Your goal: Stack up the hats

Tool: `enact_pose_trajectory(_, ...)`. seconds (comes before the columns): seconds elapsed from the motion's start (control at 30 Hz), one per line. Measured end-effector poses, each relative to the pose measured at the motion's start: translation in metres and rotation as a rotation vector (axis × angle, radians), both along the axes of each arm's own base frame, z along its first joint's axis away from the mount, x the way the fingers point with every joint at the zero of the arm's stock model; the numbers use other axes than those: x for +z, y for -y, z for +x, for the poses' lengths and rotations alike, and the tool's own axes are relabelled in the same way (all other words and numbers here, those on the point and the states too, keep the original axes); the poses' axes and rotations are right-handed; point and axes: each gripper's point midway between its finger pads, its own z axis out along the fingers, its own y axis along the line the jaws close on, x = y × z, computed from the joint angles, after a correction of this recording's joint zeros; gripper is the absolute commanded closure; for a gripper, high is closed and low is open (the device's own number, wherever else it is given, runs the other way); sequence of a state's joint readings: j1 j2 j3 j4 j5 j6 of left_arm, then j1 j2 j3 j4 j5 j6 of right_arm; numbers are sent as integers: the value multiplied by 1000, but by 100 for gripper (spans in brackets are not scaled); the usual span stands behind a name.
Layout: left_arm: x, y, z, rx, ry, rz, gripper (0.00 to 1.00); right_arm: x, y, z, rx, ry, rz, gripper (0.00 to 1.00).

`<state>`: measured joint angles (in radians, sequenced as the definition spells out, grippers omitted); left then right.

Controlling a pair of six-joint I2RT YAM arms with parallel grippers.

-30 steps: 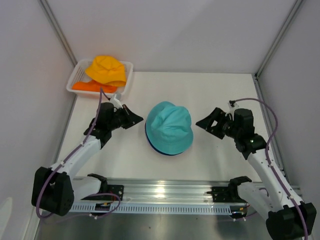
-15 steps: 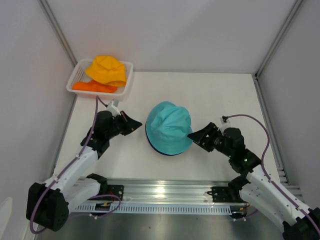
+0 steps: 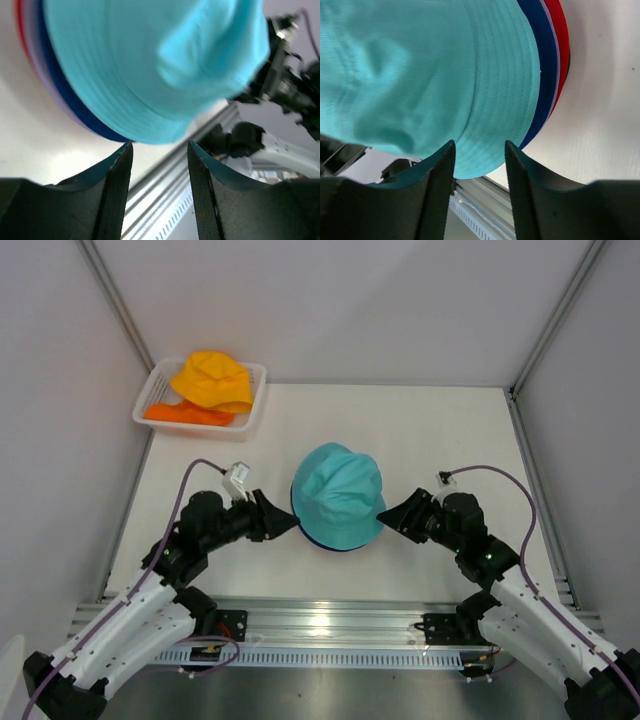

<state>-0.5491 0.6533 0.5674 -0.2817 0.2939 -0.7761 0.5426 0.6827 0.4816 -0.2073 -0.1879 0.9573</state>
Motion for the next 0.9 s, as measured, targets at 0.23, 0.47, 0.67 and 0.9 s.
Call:
enact_pose_trajectory(0.23, -41, 19, -43, -31, -132, -122, 44, -22, -12, 0, 82, -45, -71, 73)
enact_pose_trajectory(0.47, -44, 35, -40, 46, -198, -217, 36, -30, -25, -5, 141, -58, -83, 84)
enact_pose_trajectory(0.67, -54, 50, -30, 91, -243, -247, 33, -38, -36, -9, 179, -73, -91, 87)
enact_pose_trajectory(0.9, -46, 53, -22, 132, -215, -316, 39, -38, -42, -10, 200, -71, -90, 87)
